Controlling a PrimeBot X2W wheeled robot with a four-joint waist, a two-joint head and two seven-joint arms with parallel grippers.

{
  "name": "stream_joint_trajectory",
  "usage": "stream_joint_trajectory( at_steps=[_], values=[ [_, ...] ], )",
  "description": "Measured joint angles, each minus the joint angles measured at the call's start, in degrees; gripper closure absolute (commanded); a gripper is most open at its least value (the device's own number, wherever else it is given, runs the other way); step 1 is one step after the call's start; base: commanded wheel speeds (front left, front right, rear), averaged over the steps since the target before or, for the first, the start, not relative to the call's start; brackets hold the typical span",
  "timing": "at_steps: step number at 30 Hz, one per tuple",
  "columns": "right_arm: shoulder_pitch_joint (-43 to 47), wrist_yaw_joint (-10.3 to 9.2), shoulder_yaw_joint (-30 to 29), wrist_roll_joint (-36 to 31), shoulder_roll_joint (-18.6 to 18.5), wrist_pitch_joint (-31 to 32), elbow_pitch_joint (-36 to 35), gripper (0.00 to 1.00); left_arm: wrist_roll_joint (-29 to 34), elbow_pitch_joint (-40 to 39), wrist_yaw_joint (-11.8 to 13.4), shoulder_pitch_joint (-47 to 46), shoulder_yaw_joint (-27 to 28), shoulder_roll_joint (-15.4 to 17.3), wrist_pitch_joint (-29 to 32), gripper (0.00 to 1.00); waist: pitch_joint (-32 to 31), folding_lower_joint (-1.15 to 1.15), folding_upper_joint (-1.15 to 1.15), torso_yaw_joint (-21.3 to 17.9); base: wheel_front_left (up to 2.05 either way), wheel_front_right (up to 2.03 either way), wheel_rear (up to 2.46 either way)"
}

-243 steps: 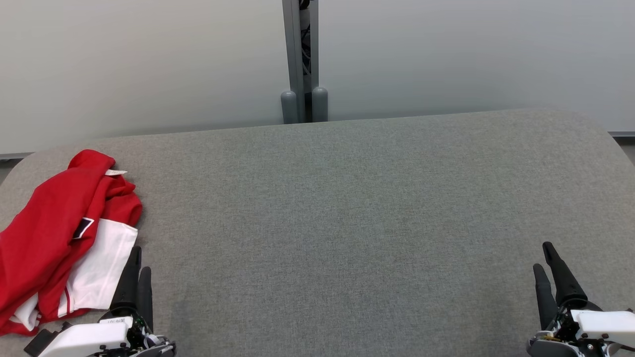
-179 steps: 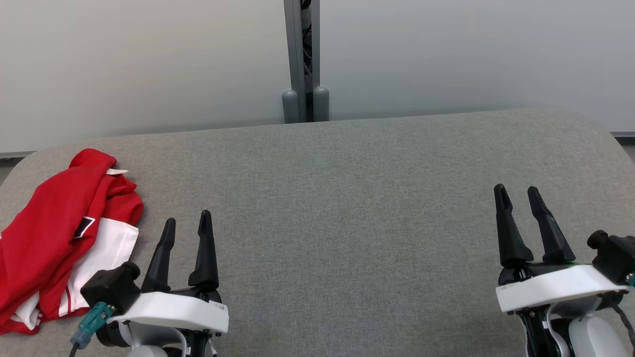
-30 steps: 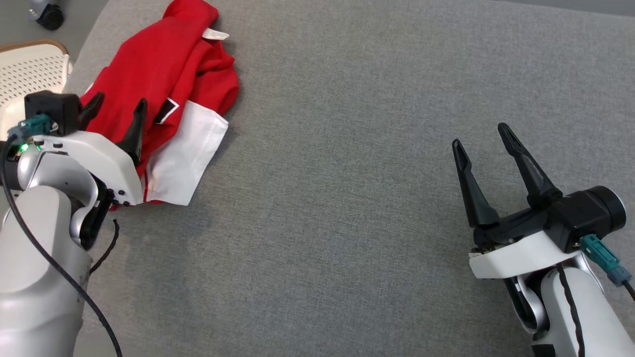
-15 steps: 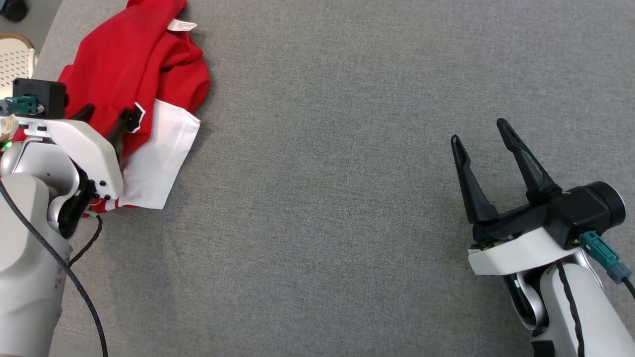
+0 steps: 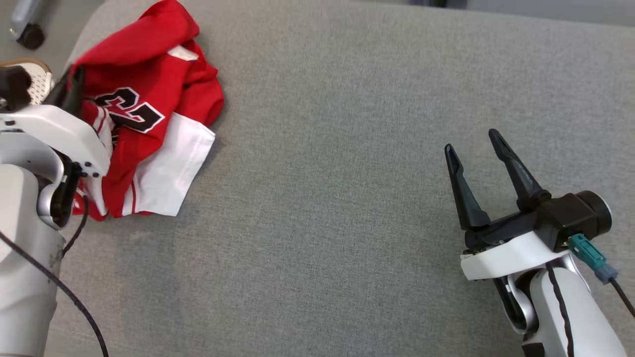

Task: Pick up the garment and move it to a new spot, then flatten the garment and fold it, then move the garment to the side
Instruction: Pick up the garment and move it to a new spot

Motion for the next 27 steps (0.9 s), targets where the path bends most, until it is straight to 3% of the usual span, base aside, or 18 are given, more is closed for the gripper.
stream_joint_trajectory(
  at_steps=[6,13,18,27],
  values=[
    [0.9,0.00,0.3,0.6,0.7,-0.7,1.8,0.00,0.4,-4.8,2.4,0.1,1.9,-0.2,-9.1,1.00,-3.9,0.00,0.00,-0.7,0.00,0.00,0.00],
    [1.5,0.00,-0.7,1.6,1.2,-1.1,3.1,0.00,1.0,-13.6,2.3,0.5,1.1,-1.7,-15.5,1.00,-8.7,0.00,0.00,-2.3,0.00,0.00,0.00],
    [2.1,0.00,-1.6,2.0,1.5,-1.2,3.6,0.00,1.4,-21.1,2.2,2.1,-1.8,-3.8,-14.3,1.00,-11.2,0.00,0.00,-4.8,0.00,0.00,0.00],
    [2.1,0.00,-4.5,4.1,1.6,-1.3,1.7,0.00,0.8,-31.7,2.5,4.1,-7.6,-7.9,-7.1,1.00,-12.8,0.00,0.00,-11.9,0.00,0.00,0.00]
  ],
)
